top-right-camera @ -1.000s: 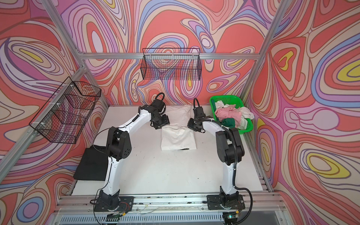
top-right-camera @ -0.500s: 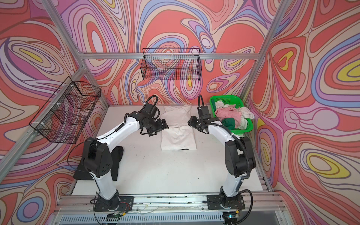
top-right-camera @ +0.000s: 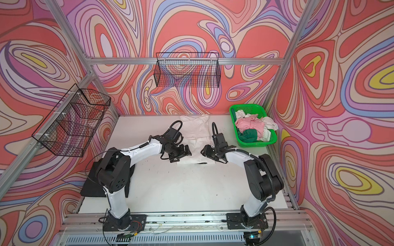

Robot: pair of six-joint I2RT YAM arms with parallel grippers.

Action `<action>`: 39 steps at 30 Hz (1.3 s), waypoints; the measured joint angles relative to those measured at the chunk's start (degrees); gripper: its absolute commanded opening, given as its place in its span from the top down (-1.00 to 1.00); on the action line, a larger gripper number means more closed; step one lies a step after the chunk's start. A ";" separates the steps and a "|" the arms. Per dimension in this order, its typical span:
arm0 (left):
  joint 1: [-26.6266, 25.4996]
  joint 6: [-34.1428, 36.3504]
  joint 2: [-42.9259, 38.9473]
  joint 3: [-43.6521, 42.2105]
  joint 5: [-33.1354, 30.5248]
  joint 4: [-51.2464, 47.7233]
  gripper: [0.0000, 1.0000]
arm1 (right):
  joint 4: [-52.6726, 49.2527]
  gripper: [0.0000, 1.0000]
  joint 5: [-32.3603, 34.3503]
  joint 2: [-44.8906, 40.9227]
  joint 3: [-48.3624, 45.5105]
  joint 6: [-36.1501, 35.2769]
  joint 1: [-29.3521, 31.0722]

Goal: Fold and stack the t-shirts
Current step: 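Draw both grippers back toward the robot over the folded shirt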

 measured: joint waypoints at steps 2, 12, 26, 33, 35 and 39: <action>0.00 -0.02 1.55 0.81 -0.70 0.26 -0.83 | 1.16 -0.05 0.09 0.63 -1.05 0.37 0.00; 0.02 -0.37 2.75 -1.75 -1.88 3.17 -0.83 | 5.40 -0.04 1.68 -0.63 -6.91 2.45 0.00; -6.25 -4.33 -13.90 -25.66 -2.58 15.32 -0.85 | 0.96 -0.05 6.08 -22.95 -25.73 9.94 7.78; -10.21 -6.73 -24.52 -37.66 -2.97 18.58 -0.87 | -13.11 -0.10 11.30 -38.12 -28.04 15.82 15.85; -10.95 -7.63 -28.13 -40.50 -3.21 17.75 -0.94 | -16.35 -0.14 12.72 -40.68 -27.87 16.52 15.98; -12.94 -9.18 -33.22 -42.18 -4.31 11.37 -1.00 | -20.92 -0.18 14.82 -41.07 -27.23 17.20 16.28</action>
